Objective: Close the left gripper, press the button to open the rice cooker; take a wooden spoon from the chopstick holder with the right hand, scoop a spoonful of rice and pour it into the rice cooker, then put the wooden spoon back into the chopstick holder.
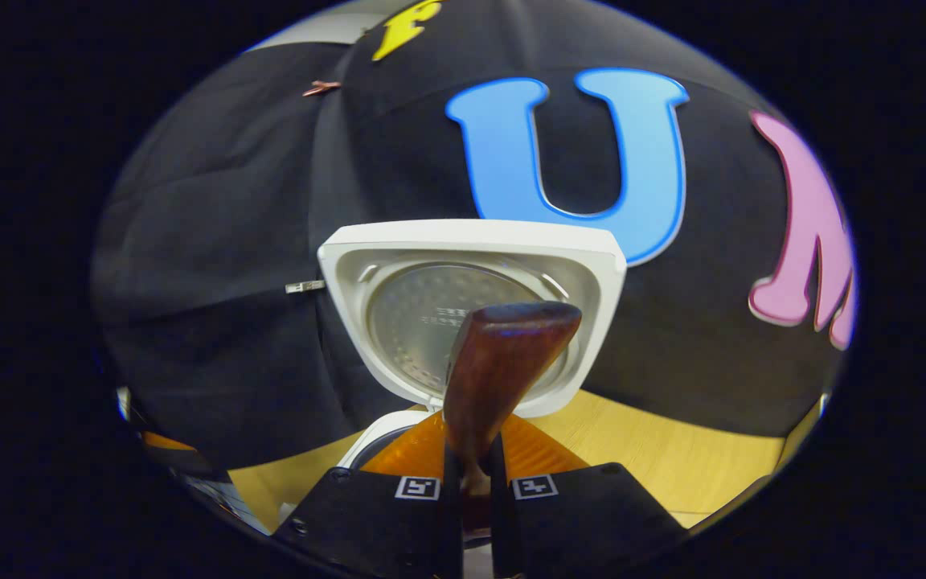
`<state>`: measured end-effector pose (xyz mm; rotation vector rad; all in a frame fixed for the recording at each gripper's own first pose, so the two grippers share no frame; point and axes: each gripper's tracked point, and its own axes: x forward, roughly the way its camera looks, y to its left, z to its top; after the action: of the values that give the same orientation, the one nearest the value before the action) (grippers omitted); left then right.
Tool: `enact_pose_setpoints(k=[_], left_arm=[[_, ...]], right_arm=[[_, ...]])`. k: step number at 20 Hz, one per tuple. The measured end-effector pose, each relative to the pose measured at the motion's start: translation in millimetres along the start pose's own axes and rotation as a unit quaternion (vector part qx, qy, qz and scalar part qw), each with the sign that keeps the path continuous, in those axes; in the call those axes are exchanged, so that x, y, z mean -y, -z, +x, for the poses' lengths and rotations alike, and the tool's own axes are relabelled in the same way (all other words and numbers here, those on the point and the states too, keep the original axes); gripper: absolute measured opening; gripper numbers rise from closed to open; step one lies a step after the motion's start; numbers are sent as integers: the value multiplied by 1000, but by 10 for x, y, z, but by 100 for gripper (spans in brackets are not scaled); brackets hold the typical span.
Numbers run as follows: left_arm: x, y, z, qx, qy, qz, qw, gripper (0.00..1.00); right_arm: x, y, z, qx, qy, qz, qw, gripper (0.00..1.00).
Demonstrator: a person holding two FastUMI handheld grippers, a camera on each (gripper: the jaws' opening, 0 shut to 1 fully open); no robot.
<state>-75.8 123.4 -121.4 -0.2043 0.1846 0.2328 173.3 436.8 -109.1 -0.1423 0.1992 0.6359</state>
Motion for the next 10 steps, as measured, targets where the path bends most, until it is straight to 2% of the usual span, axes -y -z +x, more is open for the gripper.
enact_pose_setpoints(k=[3, 10], left_arm=[[8, -25, -4, 2, 0, -1, 1000, 94], [-17, 4, -20, -1, -1, -4, 1000, 94]], right_arm=[[-201, -62, 9, 15, -15, -79, 997, 17], [-510, -30, -59, 28, -40, -193, 980, 18]])
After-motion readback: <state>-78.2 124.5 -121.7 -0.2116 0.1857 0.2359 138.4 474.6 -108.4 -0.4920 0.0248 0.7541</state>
